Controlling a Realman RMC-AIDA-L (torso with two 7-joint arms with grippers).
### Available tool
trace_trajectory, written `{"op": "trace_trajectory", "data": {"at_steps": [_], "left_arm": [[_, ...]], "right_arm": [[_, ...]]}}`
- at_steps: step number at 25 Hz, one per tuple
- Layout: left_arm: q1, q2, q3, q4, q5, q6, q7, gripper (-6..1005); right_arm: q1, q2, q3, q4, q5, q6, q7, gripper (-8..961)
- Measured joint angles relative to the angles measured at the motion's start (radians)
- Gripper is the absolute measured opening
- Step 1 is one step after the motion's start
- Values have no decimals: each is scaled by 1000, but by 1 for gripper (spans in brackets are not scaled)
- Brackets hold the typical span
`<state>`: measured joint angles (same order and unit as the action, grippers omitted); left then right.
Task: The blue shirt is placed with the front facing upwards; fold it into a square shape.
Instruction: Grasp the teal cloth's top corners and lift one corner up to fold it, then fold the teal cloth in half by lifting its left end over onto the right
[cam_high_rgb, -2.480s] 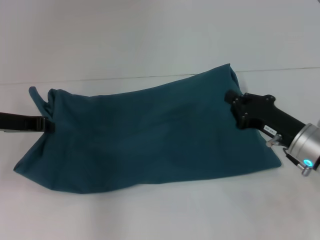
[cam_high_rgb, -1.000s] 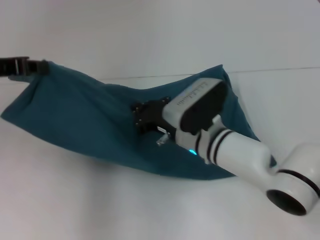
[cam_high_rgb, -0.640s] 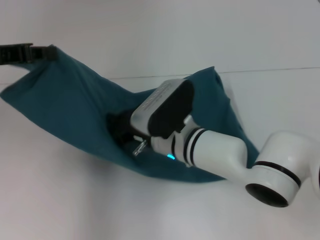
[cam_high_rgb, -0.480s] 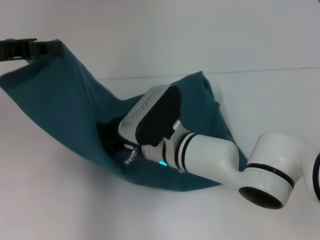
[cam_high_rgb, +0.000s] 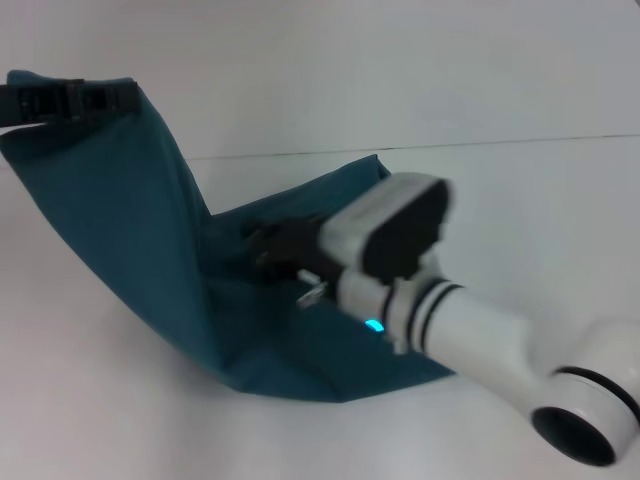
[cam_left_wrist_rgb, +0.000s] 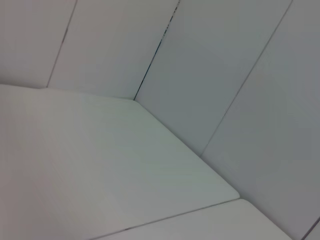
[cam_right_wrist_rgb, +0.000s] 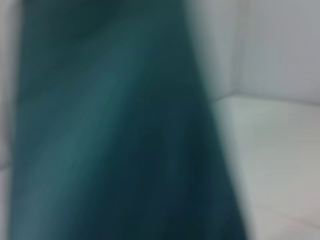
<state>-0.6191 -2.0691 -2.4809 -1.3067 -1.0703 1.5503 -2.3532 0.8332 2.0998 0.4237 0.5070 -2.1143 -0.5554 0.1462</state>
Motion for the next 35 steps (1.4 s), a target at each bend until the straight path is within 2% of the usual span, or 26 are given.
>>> {"op": "trace_trajectory", "data": {"at_steps": [2, 4, 17, 23, 26, 29, 32, 35], "left_arm": [[0, -1, 6, 1, 0, 2, 1, 13], [-6, -7, 18, 2, 0, 4, 1, 13], [-26, -18, 60, -5, -43, 11, 10, 14], [-23, -19, 66, -1, -67, 11, 22, 14], [-24, -23, 68, 4, -68, 3, 26, 14], [-23, -39, 68, 16, -69, -5, 43, 14], [-26, -55, 68, 39, -68, -14, 60, 14], [-34, -76, 76, 72, -67, -35, 81, 13]], "right_arm": [[-35, -3, 35, -6, 0, -24, -1, 18], [-36, -2, 44, -10, -1, -4, 0, 18], [102, 19, -74, 39, -1, 145, 10, 19], [122, 21, -91, 53, -1, 147, 10, 19], [94, 16, -84, 53, -1, 118, 8, 20], [23, 1, -49, 41, -1, 54, -5, 20], [-61, -12, 23, -6, -6, -40, -37, 20], [-112, -25, 109, -43, -54, -118, -35, 20]]}}
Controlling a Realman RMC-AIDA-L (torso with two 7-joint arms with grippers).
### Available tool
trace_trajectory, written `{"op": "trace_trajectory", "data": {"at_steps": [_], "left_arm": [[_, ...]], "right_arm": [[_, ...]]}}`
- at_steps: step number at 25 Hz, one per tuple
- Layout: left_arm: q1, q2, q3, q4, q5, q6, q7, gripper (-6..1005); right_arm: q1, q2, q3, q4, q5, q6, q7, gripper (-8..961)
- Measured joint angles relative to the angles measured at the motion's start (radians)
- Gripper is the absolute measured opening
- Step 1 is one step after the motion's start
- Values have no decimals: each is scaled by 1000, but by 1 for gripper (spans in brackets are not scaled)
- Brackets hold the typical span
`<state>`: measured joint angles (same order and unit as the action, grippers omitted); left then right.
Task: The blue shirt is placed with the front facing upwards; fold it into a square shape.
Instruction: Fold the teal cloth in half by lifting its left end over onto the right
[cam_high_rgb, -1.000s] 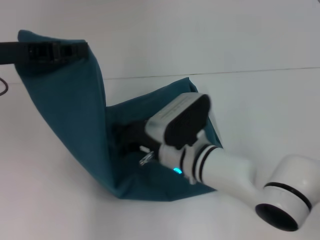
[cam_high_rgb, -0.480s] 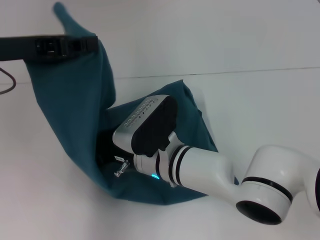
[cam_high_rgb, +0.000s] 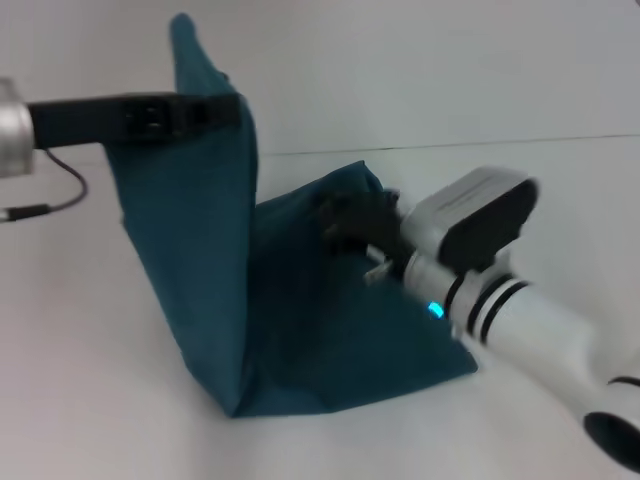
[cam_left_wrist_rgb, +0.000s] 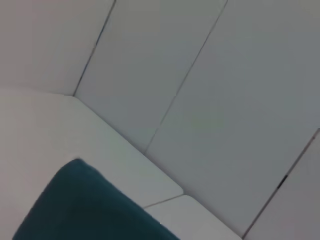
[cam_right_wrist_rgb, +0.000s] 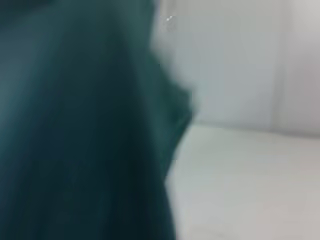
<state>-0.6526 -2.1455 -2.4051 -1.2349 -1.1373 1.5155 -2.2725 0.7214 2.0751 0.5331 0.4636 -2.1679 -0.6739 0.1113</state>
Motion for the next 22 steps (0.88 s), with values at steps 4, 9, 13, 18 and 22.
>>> {"op": "trace_trajectory", "data": {"at_steps": [4, 9, 13, 18, 22], "left_arm": [[-2, -17, 72, 35, -5, -71, 7, 13], [-18, -19, 188, 107, -53, -176, 9, 25], [-28, -21, 293, 165, -72, -279, 10, 37], [-53, -26, 406, 280, -133, -415, 53, 53], [-88, -27, 497, 368, -188, -508, 88, 65]], "right_arm": [[-14, -23, 69, 7, -127, -6, 92, 20], [-90, -16, 231, -3, -157, -42, 45, 21], [-183, -24, 456, -27, -157, -81, -13, 21], [-237, -51, 610, -58, -157, -80, -12, 21], [-265, -61, 646, -58, -157, -77, -10, 21]]}}
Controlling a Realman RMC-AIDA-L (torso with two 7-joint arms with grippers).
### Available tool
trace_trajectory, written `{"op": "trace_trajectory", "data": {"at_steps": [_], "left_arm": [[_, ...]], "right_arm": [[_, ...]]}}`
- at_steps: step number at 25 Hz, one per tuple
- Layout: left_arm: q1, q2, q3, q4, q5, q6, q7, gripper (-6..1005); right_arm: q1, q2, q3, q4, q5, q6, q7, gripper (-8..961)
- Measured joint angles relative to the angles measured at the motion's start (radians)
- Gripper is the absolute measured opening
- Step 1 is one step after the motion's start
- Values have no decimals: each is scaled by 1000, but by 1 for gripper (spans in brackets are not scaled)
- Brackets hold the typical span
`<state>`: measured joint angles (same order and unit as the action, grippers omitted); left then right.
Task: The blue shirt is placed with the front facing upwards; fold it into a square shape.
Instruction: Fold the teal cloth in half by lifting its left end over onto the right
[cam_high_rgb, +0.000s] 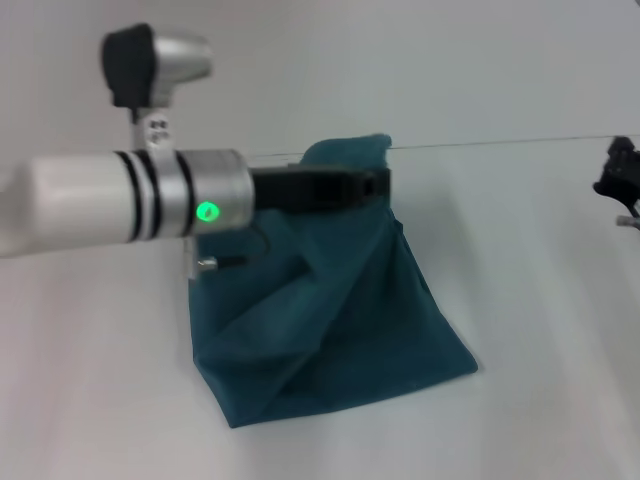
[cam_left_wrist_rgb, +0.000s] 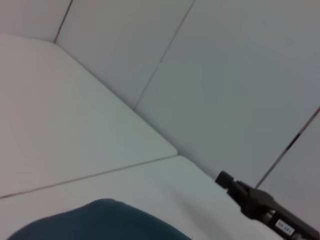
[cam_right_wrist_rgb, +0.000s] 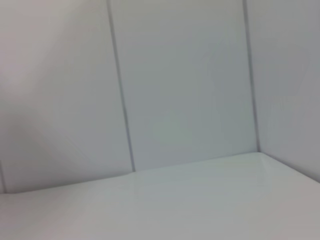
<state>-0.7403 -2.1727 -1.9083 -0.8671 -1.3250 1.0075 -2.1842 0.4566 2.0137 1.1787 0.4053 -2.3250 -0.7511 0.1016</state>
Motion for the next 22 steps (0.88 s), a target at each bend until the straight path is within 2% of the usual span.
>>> {"op": "trace_trajectory", "data": {"at_steps": [5, 9, 13, 14, 18, 20, 22], "left_arm": [[-21, -2, 140, 71, -93, -116, 26, 80], [-52, -3, 254, 160, -238, -191, 102, 92], [-61, -3, 295, 195, -310, -208, 145, 105], [-55, -2, 327, 201, -387, -215, 188, 108], [-33, -2, 376, 192, -486, -243, 287, 120], [-3, -2, 408, 173, -541, -268, 380, 179], [42, -2, 441, 140, -589, -295, 477, 238]], "right_arm": [[-5, -3, 0, 0, -1, 6, 0, 22], [0, -3, -2, -1, -16, 24, 0, 22], [6, -4, 3, -1, -39, 43, 0, 22], [7, -4, 3, -1, -41, 44, 0, 22], [6, -5, -3, 1, -73, 45, 4, 22], [2, -7, -3, 3, -103, 44, 13, 22], [-9, -17, -2, 10, -198, 41, 61, 23]]}}
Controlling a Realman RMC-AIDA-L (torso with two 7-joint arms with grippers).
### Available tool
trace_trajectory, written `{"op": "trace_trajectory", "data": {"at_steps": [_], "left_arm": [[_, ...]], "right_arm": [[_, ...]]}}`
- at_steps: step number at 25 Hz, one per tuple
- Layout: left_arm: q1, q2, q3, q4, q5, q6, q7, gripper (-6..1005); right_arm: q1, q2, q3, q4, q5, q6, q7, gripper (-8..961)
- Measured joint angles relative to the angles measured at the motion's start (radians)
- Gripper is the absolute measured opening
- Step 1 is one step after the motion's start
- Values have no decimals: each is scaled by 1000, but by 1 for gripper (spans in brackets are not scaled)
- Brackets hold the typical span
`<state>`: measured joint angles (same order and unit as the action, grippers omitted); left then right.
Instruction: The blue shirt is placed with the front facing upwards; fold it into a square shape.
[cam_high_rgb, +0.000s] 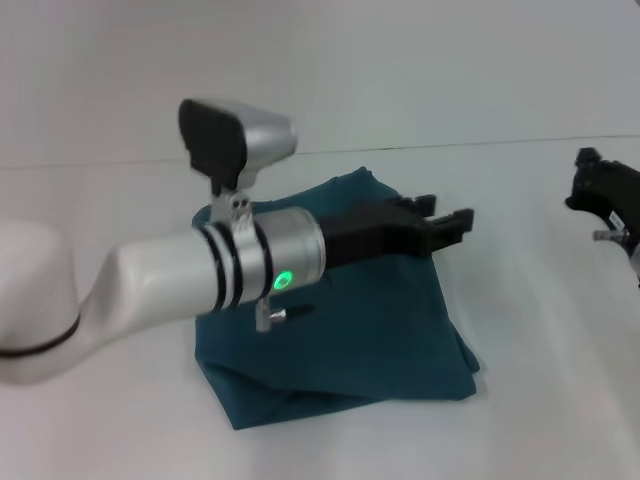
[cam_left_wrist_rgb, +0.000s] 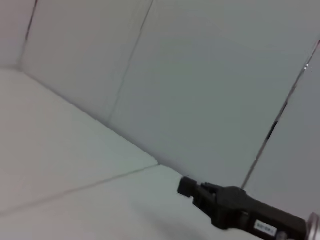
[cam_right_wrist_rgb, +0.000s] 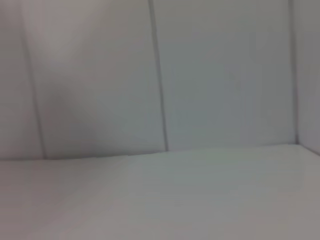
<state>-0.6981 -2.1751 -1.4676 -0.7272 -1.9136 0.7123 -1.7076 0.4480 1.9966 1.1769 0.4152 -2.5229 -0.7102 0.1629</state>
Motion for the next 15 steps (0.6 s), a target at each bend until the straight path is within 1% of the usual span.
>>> {"op": "trace_trajectory", "data": {"at_steps": [2, 5, 7, 11, 13, 15], "left_arm": [[71, 0, 34, -57, -45, -22, 94, 297], [194, 0, 55, -160, -86, -30, 216, 544], [259, 0, 60, -199, -121, -29, 297, 631], [336, 0, 73, -201, -210, -15, 432, 806], [369, 0, 84, -197, -223, 5, 476, 837], [408, 2, 93, -204, -215, 35, 512, 868]], "right_arm": [[-10, -23, 3, 5, -132, -6, 109, 23], [-21, -65, 7, 12, -313, -41, 270, 23], [-24, -84, 13, 8, -386, -99, 323, 23], [-33, -115, 3, -10, -403, -202, 349, 23], [-39, -138, -26, -13, -404, -238, 381, 23], [-38, -168, -70, -13, -405, -263, 432, 23]]}}
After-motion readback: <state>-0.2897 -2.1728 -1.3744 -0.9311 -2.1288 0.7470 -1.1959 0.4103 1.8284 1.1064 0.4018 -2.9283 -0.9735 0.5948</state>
